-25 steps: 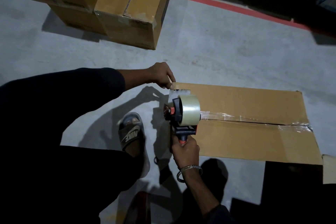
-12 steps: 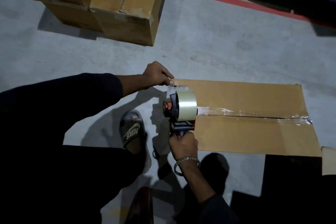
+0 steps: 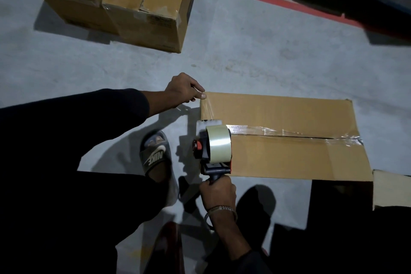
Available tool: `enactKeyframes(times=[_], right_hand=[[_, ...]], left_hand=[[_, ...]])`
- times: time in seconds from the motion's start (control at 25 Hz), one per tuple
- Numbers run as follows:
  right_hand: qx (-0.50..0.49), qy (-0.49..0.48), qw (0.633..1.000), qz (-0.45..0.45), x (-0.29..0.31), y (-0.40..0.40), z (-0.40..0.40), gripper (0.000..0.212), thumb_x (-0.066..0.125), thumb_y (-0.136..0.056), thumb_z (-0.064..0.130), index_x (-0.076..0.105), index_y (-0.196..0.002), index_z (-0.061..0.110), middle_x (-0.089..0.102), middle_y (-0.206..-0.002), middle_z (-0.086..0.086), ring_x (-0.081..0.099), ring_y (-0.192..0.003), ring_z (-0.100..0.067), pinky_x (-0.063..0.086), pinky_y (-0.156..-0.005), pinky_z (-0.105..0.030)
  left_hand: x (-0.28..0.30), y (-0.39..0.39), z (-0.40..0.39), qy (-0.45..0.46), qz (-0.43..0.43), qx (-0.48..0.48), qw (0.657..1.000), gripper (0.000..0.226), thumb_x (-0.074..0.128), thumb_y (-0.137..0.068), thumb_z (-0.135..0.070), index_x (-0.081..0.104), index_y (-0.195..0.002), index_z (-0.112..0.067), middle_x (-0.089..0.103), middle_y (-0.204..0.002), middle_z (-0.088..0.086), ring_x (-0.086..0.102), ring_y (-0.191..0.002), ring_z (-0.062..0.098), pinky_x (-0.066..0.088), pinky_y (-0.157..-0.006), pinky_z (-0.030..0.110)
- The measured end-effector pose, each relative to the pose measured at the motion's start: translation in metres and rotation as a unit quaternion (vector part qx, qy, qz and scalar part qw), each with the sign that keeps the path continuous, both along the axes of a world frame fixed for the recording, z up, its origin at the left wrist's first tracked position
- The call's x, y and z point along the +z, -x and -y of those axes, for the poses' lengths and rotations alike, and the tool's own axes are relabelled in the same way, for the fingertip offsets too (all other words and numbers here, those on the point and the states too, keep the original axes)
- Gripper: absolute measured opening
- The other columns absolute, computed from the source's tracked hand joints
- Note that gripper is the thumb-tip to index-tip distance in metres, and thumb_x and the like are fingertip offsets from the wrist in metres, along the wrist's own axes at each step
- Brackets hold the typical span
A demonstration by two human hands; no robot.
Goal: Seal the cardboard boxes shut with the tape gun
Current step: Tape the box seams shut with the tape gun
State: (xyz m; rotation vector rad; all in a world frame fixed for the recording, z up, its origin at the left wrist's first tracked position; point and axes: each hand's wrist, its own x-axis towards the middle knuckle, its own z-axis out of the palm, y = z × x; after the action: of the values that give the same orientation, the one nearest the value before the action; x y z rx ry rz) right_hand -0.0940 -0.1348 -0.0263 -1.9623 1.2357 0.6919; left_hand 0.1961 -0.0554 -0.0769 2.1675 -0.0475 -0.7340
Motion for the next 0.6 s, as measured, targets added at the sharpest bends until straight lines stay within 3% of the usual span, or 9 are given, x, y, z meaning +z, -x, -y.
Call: enactKeyframes(times=[0.16,0.4,0.52,0.6], right_hand=[[0.024,0.025,0.999,0.013,0.002,0.002,-0.008,0.025,0.057,-0.091,0.029,0.063,-0.103,0.008,0.067,-0.109,-0.020,0.064,-0.105,-0.043,0.055,-0.082,-0.040],[0.033,0.020,0.999,0.010,0.009,0.019,-0.014,0.024,0.057,-0.093,0.030,0.063,-0.105,0.010,0.068,-0.111,-0.021,0.064,-0.107,-0.045,0.054,-0.082,-0.041],[0.050,0.024,0.998,0.012,0.013,0.029,-0.018,0.022,0.056,-0.093,0.028,0.062,-0.106,0.011,0.069,-0.110,-0.021,0.064,-0.106,-0.044,0.054,-0.082,-0.040],[0.053,0.020,0.998,0.003,0.015,0.038,-0.020,0.024,0.057,-0.093,0.028,0.063,-0.108,0.010,0.069,-0.111,-0.022,0.063,-0.108,-0.044,0.053,-0.082,-0.040]], left_hand=[[0.003,-0.001,0.015,-0.055,-0.068,0.096,0.992,0.024,0.095,-0.075,-0.019,0.082,-0.086,-0.002,0.077,-0.071,0.009,0.079,-0.072,0.021,0.065,-0.072,0.032],[0.003,0.006,0.032,-0.132,-0.042,0.132,0.981,0.025,0.091,-0.081,-0.027,0.081,-0.080,-0.003,0.075,-0.063,0.004,0.078,-0.067,0.016,0.066,-0.078,0.035],[0.005,0.008,0.034,-0.120,-0.047,0.139,0.982,0.022,0.088,-0.084,-0.022,0.081,-0.083,-0.001,0.076,-0.067,0.006,0.076,-0.062,0.016,0.065,-0.073,0.031],[0.007,0.010,0.036,-0.127,-0.036,0.140,0.981,0.018,0.086,-0.086,-0.018,0.080,-0.080,-0.002,0.076,-0.067,0.007,0.073,-0.057,0.016,0.063,-0.062,0.026]])
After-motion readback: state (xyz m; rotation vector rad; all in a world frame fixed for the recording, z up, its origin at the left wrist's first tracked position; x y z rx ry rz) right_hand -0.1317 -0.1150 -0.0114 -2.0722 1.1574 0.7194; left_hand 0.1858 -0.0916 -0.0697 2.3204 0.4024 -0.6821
